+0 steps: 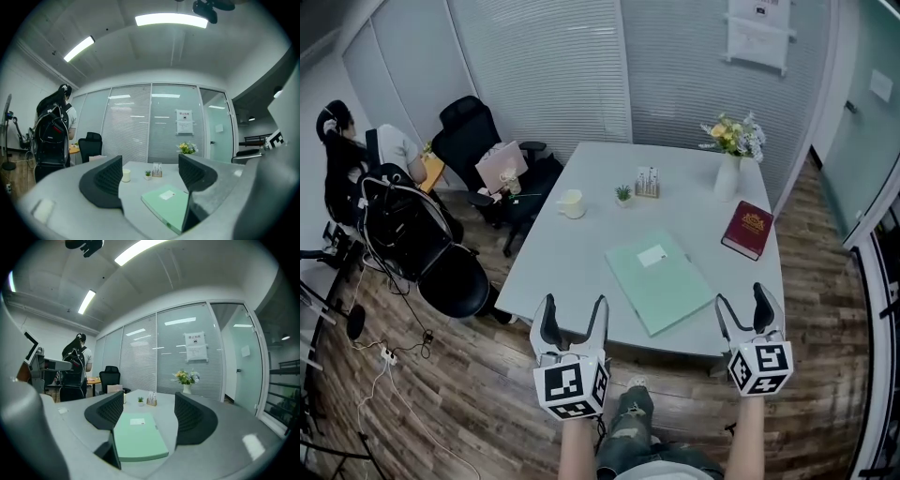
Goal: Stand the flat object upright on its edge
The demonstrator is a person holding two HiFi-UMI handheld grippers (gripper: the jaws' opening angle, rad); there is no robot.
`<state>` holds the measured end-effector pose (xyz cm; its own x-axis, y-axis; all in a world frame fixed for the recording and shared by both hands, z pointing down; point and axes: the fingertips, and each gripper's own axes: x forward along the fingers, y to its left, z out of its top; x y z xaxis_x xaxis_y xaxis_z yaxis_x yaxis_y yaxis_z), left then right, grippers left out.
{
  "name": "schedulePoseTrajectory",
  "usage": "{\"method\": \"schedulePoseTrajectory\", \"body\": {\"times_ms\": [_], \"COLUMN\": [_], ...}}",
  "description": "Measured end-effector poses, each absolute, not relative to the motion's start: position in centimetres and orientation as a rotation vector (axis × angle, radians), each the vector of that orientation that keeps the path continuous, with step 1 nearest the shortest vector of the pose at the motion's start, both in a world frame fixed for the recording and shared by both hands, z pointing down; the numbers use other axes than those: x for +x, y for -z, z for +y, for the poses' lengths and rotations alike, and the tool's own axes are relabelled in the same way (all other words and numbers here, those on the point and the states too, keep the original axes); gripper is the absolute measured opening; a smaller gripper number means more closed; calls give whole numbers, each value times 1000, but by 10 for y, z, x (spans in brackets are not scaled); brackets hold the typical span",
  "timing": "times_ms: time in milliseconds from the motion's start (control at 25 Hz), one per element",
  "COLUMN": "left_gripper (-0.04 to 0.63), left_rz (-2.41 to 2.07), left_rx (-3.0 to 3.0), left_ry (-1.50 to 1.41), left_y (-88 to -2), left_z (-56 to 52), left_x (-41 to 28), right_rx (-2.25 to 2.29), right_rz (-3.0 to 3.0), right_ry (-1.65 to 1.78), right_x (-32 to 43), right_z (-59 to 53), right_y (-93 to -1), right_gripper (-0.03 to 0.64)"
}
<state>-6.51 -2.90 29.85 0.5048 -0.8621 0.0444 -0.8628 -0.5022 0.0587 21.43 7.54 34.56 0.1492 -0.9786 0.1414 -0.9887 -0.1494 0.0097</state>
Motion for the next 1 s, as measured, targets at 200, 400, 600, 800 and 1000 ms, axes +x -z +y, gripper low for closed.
{"method": "schedulePoseTrajectory", "body": {"times_ms": [200,400,600,800,1000], "left_gripper": [362,362,362,362,362], "left_rz": [-1463,-1400,-1370,-1351,-1330], "left_rx": [2689,2702,2699,2668,2622], "left_ry": [-26,-31,-53,-93,-130], "left_y": [-298,-297,-309,-328,-350], "left_z": [-90,-146,-188,-210,-219], "left_x": [-38,-18,-8,-10,-11], "right_rx": [2288,2289,2283,2258,2226], "right_rz": [-1962,-1930,-1904,-1869,-1840], "right_ry": [-164,-201,-237,-295,-358], "right_x": [226,237,245,245,245], "right_z": [13,-41,-81,-100,-107], "right_y": [-344,-347,-361,-381,-402], "right_gripper": [353,353,353,353,353]}}
